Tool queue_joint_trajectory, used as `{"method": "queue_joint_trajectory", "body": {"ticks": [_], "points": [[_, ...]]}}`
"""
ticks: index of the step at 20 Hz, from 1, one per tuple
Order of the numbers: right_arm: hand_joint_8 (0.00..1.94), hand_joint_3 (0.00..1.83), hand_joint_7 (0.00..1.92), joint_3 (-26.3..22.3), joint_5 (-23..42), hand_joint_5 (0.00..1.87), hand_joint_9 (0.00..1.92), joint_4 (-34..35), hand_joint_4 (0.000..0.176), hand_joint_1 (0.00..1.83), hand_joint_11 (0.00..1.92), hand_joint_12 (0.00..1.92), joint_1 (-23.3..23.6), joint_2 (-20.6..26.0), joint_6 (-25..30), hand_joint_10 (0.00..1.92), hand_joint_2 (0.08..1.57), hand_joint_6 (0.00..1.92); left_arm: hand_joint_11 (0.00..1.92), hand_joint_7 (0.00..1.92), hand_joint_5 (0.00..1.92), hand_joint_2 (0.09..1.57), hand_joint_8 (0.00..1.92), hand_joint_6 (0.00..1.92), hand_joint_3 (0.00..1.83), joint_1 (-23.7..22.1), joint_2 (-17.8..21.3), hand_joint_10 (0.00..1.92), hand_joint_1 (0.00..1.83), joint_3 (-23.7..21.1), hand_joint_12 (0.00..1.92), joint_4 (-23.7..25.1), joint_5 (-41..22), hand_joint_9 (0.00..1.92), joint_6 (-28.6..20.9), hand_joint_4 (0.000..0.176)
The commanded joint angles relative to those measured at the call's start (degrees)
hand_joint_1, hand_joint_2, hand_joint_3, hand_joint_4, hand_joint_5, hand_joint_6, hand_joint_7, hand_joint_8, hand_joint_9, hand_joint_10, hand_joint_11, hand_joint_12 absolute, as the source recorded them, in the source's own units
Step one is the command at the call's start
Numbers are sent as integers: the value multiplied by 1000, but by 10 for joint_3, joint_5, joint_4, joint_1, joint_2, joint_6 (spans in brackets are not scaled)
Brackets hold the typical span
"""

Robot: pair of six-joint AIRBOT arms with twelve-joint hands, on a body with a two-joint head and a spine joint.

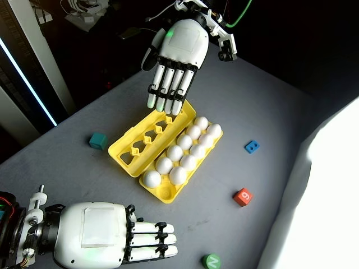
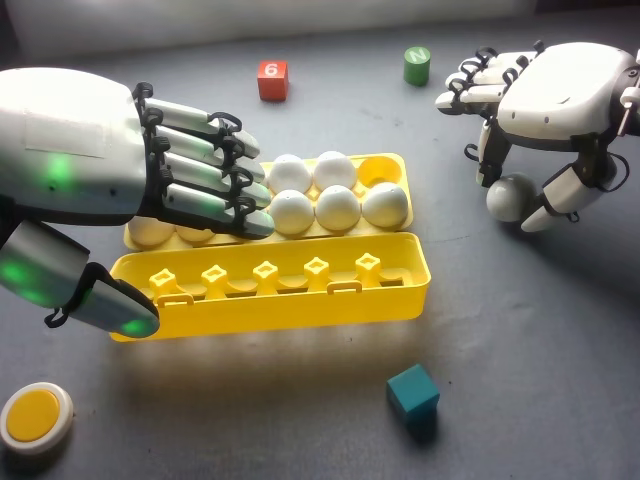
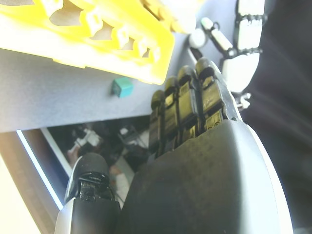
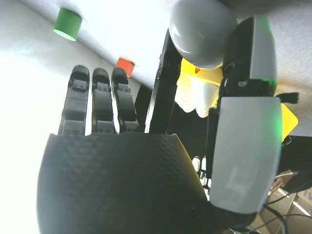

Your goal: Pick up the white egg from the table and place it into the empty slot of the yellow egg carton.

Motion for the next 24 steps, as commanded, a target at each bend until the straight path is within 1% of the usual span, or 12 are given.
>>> {"method": "queue_joint_trajectory", "body": {"ticks": [1,6,7,11,12,13,17,19,20,21,23,24], "points": [[0,3,100,1,50,1343,0,8,176,1100,0,0,1,3,0,0,980,340,0,205,201,1226,6,7,1,-7,-1,7,0,-1,276,-39,-7,162,-1,0],[14,1,138,1,48,1342,0,8,176,1105,0,0,13,4,11,0,979,348,0,213,204,1220,5,5,0,-6,-1,8,0,-1,305,-39,-7,174,-1,0],[2,2,125,1,46,1295,0,8,176,1098,0,0,20,4,16,0,990,442,0,208,204,1218,2,3,0,-6,-1,3,0,-1,291,-39,-7,166,-1,0],[1,1,124,2,45,1282,0,8,176,1099,0,0,67,-1,20,0,992,467,0,215,212,1216,3,5,0,-6,-3,5,0,-1,327,-39,-7,175,-1,0],[3,1,131,5,43,1282,0,8,176,1100,0,0,80,-6,20,0,993,468,0,197,197,1215,3,2,0,-6,-3,3,0,-1,292,-39,-7,161,-1,0],[2,1,130,9,34,1282,0,8,176,1099,0,0,93,-17,20,0,992,469,0,222,223,1216,10,9,0,-6,-3,8,0,-1,334,-39,-7,179,-1,0],[7,1,145,43,8,1278,0,-34,176,1098,0,0,119,-63,20,0,994,474,0,221,218,1221,2,2,1,-6,-3,5,0,-1,343,-39,-7,186,-1,0],[2,1,117,60,9,1275,0,-58,176,1096,0,0,128,-86,20,0,995,476,0,218,207,1224,1,0,1,-6,-3,3,0,-1,323,-39,-7,184,-1,0],[1,1,127,64,8,1252,0,-70,176,1091,0,0,132,-93,20,0,1002,514,0,212,200,1223,1,0,1,-6,-3,2,0,-1,303,-39,-7,176,-1,0],[2,1,134,71,-3,1247,0,-86,176,1090,0,0,138,-107,20,0,1003,522,0,210,198,1220,1,0,0,-6,-3,1,0,-1,298,-39,-7,174,-1,0],[1,0,135,81,-12,1262,0,-90,176,1091,0,0,141,-125,20,0,1000,494,0,221,216,1222,3,5,0,-6,-3,4,0,-1,345,-39,-7,186,-1,0],[0,1,116,83,-15,1248,0,-90,176,1087,0,0,143,-131,20,0,1003,518,0,235,228,1220,5,7,0,-6,-3,7,0,-1,387,-39,-7,200,-1,0]]}}
